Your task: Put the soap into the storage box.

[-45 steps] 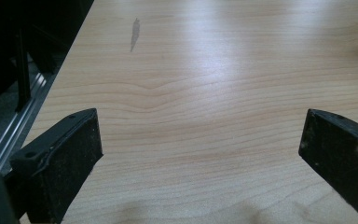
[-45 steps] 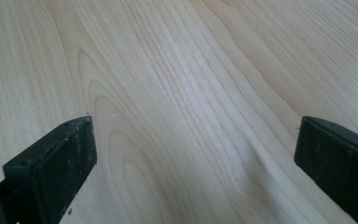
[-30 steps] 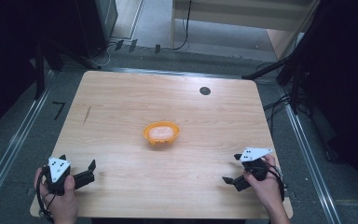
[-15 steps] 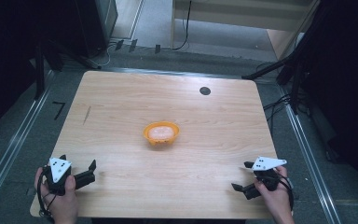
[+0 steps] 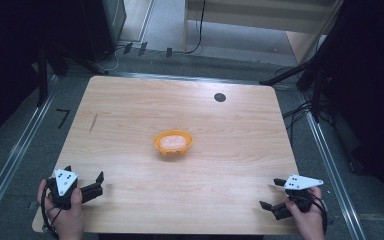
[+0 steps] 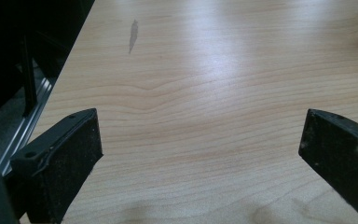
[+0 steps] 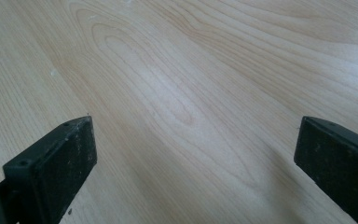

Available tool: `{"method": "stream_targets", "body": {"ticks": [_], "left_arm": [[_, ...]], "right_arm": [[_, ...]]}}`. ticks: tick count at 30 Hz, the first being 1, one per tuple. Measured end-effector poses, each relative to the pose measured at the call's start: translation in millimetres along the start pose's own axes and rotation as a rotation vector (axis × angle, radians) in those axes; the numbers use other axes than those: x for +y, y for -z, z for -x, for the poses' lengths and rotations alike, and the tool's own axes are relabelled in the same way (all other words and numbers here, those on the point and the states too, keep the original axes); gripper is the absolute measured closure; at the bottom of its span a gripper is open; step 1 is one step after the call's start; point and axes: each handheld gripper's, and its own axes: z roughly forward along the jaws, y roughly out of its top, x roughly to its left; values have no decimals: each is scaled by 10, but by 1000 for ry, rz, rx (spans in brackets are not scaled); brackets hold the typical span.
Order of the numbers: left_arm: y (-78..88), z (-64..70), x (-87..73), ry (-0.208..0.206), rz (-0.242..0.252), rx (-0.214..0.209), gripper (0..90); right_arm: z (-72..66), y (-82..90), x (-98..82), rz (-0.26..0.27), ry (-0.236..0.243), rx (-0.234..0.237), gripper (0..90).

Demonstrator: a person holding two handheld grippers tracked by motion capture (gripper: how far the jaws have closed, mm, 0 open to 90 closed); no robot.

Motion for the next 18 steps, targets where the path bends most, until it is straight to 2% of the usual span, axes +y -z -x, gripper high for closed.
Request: {"method": "stream_targets", "body": {"ticks": [11,18], "left_arm": [[-1,11,1,-7,-2,1,0],[-26,13,13,-17,-30,-6,0]], "right_arm": [[10,45,-100,46,-30,-4,0],[14,81,-154,71,-46,-13,0]]}}
